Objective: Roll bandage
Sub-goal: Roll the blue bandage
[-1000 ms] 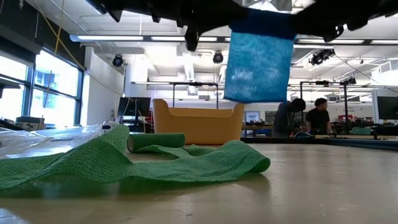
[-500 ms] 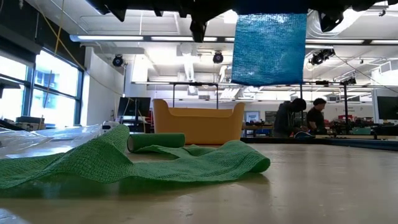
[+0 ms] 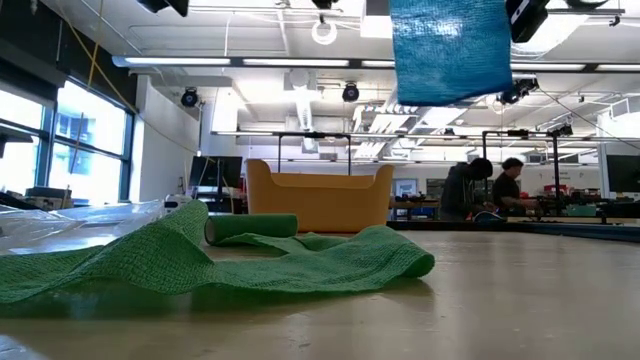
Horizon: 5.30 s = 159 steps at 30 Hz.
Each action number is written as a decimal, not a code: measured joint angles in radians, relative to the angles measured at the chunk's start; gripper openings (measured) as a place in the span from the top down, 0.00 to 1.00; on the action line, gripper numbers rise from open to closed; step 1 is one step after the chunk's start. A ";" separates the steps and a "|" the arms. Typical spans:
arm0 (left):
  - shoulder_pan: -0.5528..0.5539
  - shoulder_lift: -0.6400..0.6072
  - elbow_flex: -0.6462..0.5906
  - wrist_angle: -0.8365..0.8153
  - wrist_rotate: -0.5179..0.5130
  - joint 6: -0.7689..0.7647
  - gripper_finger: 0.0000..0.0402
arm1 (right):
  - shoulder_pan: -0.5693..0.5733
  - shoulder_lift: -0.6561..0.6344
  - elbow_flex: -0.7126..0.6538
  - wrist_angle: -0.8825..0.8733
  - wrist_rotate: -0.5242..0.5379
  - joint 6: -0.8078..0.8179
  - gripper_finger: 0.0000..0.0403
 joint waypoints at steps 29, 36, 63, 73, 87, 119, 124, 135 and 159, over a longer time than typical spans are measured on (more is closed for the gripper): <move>-0.009 0.015 -0.002 0.028 -0.157 -0.316 0.97 | -0.051 -0.024 0.001 -0.084 -0.106 -0.039 0.74; 0.053 0.017 -0.001 -0.081 -0.149 -0.633 0.98 | -0.014 -0.148 0.002 -0.505 -0.082 0.122 0.61; 0.131 0.315 0.006 0.160 0.075 -1.077 0.99 | 0.081 0.313 0.118 -0.323 -0.317 0.075 0.57; 0.234 0.372 0.006 0.012 -0.048 -0.942 0.98 | -0.010 0.340 0.052 -0.357 -0.226 -0.058 0.57; 0.278 0.425 0.009 0.048 -0.029 -0.901 0.96 | -0.251 0.579 -0.030 -0.124 -0.246 -0.150 0.57; 0.298 0.426 0.008 0.110 0.128 -0.887 0.46 | -0.100 0.668 -0.032 -0.036 -0.411 0.057 1.00; 0.254 0.426 0.008 0.264 0.260 -0.713 0.47 | -0.098 0.608 -0.032 -0.036 -0.412 0.098 1.00; 0.174 0.307 0.013 0.251 0.104 -0.499 0.51 | -0.049 0.289 -0.031 -0.089 -0.316 0.076 1.00; 0.177 0.148 0.014 -0.043 -0.159 -0.438 0.51 | -0.179 -0.016 -0.030 -0.273 -0.154 -0.226 1.00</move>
